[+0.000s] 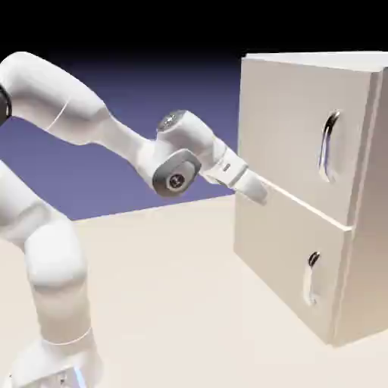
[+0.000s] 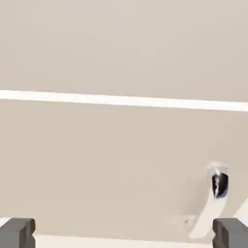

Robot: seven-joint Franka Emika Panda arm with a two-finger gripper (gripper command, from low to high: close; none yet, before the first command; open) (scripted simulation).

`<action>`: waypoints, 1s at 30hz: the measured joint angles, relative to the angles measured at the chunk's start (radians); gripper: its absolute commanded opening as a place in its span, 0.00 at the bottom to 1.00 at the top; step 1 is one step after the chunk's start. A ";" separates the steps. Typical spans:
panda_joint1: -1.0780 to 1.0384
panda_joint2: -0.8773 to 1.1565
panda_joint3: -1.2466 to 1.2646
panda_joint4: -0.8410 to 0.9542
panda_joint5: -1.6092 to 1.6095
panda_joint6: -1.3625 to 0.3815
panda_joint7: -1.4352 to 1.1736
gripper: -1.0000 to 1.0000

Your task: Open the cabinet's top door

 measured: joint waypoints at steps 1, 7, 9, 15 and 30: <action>0.015 -0.006 -0.017 0.008 -0.043 -0.002 0.032 1.00; 0.104 -0.039 -0.116 0.054 -0.304 -0.016 0.225 1.00; 0.133 -0.050 -0.149 0.069 -0.391 -0.020 0.289 1.00; 0.222 -0.084 -0.249 0.115 -0.652 -0.034 0.482 1.00; 0.444 -0.167 -0.498 0.229 -1.305 -0.067 0.965 1.00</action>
